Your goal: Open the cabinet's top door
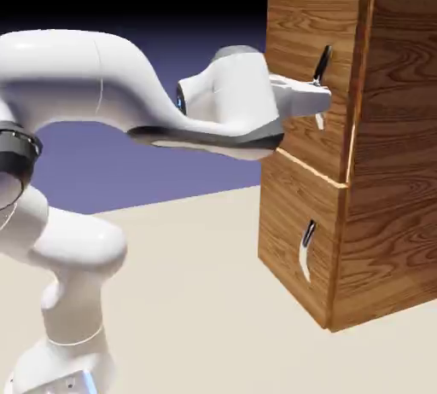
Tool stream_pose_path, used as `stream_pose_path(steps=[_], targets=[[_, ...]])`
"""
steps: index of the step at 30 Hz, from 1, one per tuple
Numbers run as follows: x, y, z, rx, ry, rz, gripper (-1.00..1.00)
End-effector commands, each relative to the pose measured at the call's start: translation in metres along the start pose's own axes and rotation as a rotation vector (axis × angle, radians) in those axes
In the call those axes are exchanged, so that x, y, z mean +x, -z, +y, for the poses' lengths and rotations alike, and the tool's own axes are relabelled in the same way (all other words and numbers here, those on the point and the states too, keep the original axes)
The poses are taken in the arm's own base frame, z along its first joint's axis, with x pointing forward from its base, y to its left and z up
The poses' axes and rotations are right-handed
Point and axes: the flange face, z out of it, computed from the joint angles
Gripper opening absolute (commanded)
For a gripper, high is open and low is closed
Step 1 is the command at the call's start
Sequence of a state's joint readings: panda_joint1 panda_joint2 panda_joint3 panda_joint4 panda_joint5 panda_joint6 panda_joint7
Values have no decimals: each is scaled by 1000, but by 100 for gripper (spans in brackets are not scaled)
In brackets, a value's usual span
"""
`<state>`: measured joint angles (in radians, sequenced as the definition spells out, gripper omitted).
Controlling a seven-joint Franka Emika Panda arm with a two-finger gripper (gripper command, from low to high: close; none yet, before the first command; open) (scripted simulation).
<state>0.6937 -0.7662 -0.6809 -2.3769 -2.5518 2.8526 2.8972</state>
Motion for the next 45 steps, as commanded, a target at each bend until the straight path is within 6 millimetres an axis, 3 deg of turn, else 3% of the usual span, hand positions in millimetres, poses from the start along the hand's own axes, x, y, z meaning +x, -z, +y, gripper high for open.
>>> stream_pose_path(steps=[1, 12, 26, 37, 45], targets=[[-2, 4, -2, -12, -1, 12, -100], [-23, 49, -22, -132, -2, 131, -100], [-65, 107, -65, -323, -1, 322, -100], [-119, 148, -119, -517, -1, 516, -100], [-167, 165, -167, -676, -1, 675, -100]])
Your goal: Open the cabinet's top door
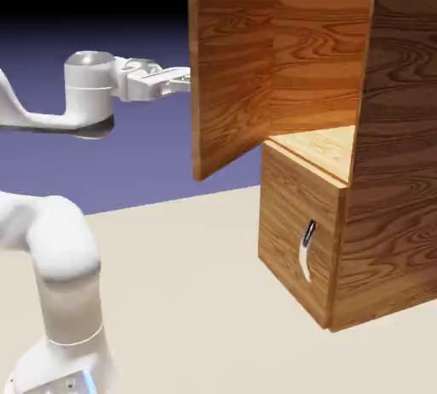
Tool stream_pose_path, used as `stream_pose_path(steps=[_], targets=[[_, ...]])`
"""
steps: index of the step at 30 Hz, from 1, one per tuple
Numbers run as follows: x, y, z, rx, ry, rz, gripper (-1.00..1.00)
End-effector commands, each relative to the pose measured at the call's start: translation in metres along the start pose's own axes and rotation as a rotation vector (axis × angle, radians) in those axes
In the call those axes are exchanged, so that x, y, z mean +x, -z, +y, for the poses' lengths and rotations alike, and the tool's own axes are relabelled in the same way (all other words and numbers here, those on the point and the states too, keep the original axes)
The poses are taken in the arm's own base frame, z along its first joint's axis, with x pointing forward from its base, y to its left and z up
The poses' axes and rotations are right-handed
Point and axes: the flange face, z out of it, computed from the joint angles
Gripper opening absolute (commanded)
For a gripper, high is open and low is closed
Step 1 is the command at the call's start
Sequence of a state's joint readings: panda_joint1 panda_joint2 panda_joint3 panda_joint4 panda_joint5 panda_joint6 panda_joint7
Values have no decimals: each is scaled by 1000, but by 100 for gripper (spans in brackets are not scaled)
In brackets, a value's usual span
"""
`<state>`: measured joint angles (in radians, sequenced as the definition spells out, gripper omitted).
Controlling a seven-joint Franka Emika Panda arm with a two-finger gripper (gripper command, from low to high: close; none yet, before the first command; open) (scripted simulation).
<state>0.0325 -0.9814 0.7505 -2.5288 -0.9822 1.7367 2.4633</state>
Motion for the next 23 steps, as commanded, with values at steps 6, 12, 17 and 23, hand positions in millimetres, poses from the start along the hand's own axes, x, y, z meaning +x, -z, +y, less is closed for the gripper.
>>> stream_pose_path(steps=[6, 12, 17, 23], targets=[[-21, 45, -20, -123, 0, 122, -100], [-43, 81, -43, -230, 0, 230, -100], [-61, 102, -61, -305, 0, 305, -100], [-82, 123, -82, -386, 0, 386, -100]])
